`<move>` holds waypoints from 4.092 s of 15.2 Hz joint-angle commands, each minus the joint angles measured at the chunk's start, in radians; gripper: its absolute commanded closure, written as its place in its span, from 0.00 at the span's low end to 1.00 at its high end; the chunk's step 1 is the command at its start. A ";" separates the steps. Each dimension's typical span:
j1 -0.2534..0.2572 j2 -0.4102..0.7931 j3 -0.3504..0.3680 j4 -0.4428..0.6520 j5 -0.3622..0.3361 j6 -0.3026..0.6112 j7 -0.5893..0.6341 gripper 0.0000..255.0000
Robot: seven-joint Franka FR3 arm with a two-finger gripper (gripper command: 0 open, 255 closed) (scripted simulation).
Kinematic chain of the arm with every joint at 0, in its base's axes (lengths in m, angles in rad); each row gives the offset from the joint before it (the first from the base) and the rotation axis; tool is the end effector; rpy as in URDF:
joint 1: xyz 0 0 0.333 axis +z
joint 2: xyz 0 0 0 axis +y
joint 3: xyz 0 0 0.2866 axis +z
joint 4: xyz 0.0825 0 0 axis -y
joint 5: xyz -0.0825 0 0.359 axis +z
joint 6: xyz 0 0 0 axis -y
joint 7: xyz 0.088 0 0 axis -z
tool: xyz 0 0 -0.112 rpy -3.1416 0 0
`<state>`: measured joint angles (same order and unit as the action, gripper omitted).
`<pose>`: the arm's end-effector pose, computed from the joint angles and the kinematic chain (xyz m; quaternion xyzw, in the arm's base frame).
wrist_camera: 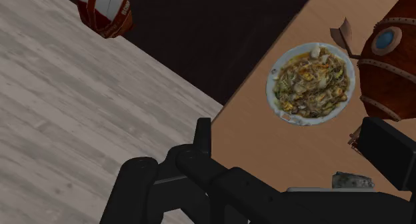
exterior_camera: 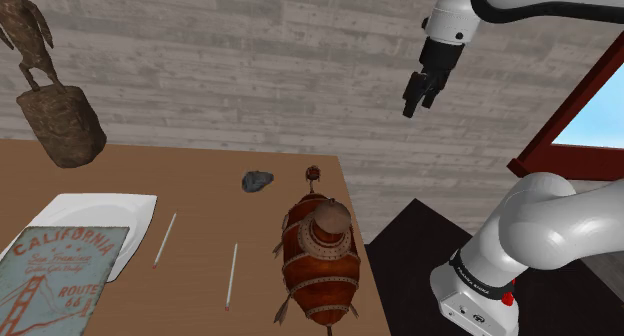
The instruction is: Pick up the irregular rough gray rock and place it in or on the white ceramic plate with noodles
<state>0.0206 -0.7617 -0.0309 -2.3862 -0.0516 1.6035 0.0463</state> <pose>0.3105 -0.0107 0.5465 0.9996 -0.0228 -0.0103 0.0153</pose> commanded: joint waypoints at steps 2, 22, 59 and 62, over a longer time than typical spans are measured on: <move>0.003 0.031 -0.001 -0.001 0.013 0.027 0.007 0.00; 0.083 0.760 -0.006 0.247 0.322 0.419 0.023 0.00; 0.099 1.508 0.088 0.876 0.574 0.486 0.028 1.00; 0.099 1.508 0.088 0.876 0.574 0.486 0.028 1.00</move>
<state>0.1199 0.7460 0.0568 -1.5097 0.5223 2.0895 0.0744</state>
